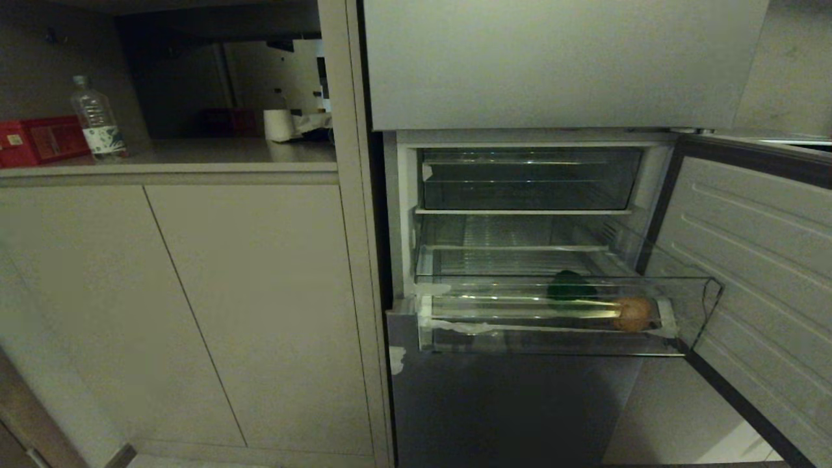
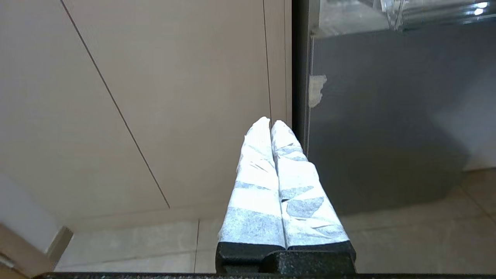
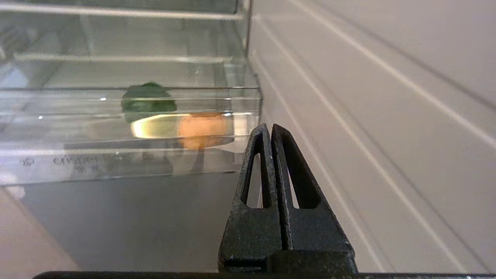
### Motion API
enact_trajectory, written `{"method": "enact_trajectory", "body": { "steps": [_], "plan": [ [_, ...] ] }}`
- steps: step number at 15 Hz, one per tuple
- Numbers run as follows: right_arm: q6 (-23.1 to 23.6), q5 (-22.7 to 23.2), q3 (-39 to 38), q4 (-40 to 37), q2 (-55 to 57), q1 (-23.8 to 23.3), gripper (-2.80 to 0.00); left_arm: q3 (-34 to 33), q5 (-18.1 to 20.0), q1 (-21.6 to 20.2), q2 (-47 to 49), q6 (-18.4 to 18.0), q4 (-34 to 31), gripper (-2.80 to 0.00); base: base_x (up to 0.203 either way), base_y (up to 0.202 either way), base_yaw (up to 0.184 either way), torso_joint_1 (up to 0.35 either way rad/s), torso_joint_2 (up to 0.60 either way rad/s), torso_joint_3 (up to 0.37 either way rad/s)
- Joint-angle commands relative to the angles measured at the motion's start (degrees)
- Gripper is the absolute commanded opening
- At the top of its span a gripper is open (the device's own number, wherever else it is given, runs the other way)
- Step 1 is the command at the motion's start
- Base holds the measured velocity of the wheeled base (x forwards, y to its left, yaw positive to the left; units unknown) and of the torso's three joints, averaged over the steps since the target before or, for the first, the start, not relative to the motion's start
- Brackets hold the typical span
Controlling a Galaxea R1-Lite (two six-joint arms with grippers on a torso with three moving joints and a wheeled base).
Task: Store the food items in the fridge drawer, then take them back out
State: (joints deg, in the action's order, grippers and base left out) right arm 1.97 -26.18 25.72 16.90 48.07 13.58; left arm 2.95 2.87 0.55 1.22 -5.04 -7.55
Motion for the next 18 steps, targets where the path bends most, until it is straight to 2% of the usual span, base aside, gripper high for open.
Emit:
{"method": "enact_trajectory", "body": {
  "steps": [1,3,7,11,18],
  "plan": [
    [-0.1,1.1,2.7,-0.6,8.7,0.3,-2.80,0.0,-0.1,0.0,-1.3,0.2,0.2,-2.80,0.000,0.000,0.000,0.000,0.00,0.000],
    [-0.2,2.6,4.9,-1.0,17.0,3.1,-2.80,0.0,-0.1,0.0,-1.3,0.4,0.2,-2.80,0.000,0.000,0.000,0.000,0.00,0.000],
    [-0.6,3.7,7.8,-0.8,35.1,12.1,-2.80,0.0,-0.4,0.0,-1.2,0.4,0.2,-2.80,0.000,0.000,0.000,0.000,0.00,0.000],
    [-0.8,2.2,9.8,6.6,47.8,19.7,-2.80,0.0,-0.4,0.0,-1.3,0.4,0.2,-2.80,0.000,0.000,0.000,0.000,0.00,0.000],
    [-1.2,1.5,17.0,7.9,54.2,20.1,-2.80,0.0,-0.4,0.0,-1.3,0.4,0.2,-2.80,0.000,0.000,0.000,0.000,0.00,0.000]
  ]
}}
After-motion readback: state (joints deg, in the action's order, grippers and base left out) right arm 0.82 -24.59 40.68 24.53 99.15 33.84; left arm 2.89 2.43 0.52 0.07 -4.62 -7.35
